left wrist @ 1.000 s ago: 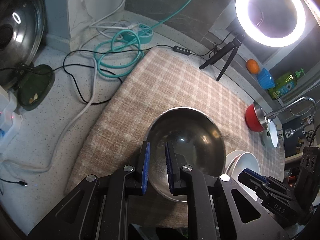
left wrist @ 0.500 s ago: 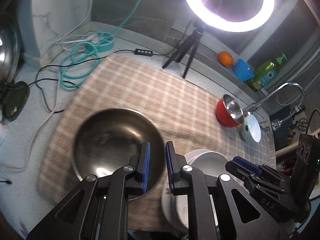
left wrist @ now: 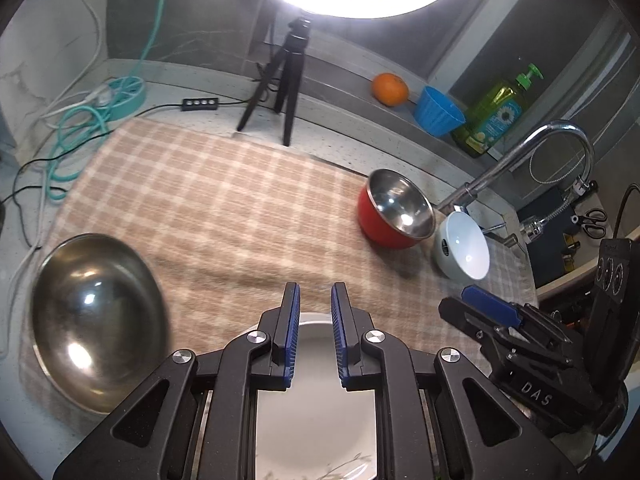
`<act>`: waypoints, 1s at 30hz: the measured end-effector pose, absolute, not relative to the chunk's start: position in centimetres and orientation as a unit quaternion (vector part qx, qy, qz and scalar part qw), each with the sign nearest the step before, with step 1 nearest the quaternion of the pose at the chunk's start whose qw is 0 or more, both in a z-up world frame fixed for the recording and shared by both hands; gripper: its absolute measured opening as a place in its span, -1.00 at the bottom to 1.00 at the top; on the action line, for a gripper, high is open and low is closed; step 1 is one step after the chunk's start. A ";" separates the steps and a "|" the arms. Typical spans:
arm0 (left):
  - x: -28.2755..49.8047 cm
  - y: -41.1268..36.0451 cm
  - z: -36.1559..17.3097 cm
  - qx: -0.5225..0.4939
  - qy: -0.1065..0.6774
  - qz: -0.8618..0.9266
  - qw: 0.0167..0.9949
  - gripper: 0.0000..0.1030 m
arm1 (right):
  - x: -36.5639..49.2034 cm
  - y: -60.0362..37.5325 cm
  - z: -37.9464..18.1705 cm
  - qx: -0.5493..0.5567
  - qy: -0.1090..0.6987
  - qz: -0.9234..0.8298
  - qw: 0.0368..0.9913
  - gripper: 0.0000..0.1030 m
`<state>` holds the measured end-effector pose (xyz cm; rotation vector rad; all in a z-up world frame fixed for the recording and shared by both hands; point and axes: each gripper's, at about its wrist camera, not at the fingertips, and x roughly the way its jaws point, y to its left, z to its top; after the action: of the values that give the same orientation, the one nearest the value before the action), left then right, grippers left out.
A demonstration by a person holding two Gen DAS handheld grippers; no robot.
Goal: Organize plates and bowls
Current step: 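Move both tools to the red-bottomed steel bowl near the faucet, then close both tools on the rim of the red-bottomed bowl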
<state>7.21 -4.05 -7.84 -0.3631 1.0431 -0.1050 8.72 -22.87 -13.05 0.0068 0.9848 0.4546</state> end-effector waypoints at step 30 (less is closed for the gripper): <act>19.3 -9.5 -13.3 -0.226 0.525 -0.067 0.818 -0.73 | 24.5 -30.5 -16.7 0.082 0.491 0.170 0.850 -0.31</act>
<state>19.33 -9.47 -13.29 -0.4817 1.1190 -0.1418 24.49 -30.49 -16.67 0.1726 1.0345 0.3589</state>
